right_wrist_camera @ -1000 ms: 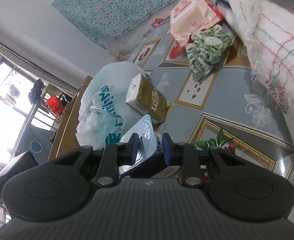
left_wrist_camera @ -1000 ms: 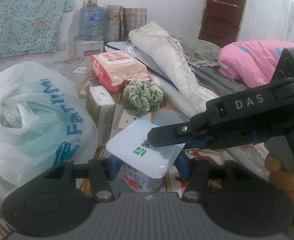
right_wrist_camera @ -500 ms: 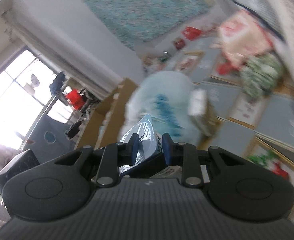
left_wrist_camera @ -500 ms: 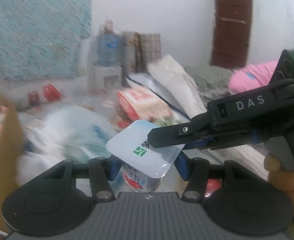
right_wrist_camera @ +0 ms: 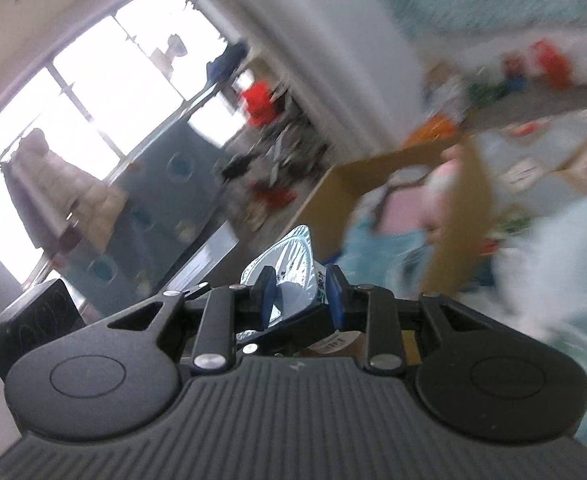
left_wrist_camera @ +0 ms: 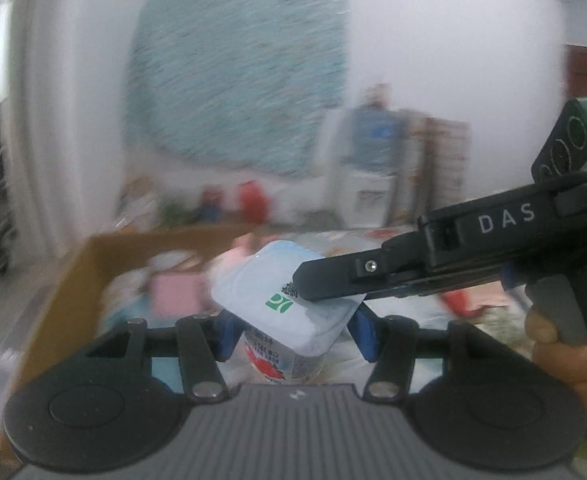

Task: Organize soft objects
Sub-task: 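Carry the yogurt cup into the box and open the right gripper, then move the right gripper back to the green floral cloth on the mat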

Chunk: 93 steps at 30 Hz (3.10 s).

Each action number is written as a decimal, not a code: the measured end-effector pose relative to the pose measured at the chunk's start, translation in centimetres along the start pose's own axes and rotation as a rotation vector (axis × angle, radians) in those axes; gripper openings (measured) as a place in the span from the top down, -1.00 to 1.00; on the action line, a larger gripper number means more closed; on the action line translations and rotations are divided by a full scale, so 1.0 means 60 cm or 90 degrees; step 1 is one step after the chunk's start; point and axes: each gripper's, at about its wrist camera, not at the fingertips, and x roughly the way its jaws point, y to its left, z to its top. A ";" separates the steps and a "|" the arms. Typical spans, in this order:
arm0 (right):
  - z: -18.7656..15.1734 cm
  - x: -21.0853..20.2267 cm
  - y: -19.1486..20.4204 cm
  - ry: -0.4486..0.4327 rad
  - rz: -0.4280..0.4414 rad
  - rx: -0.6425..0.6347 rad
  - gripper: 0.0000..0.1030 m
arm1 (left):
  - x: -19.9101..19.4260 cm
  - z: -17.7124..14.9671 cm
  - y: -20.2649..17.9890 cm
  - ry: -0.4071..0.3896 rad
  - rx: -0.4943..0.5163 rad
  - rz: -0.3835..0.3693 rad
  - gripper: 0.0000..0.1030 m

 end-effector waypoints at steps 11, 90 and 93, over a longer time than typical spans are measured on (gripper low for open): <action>0.015 0.285 0.033 0.233 -0.025 0.042 0.37 | 0.085 -0.037 0.187 0.191 -0.145 0.060 -0.11; -0.121 -0.319 -0.355 -0.189 -0.339 0.247 0.07 | 0.138 -0.144 -0.338 0.060 0.150 -0.239 -0.77; -0.112 -0.292 -0.410 -0.163 -0.377 0.258 0.10 | 0.130 -0.146 -0.328 0.055 0.158 -0.219 -0.77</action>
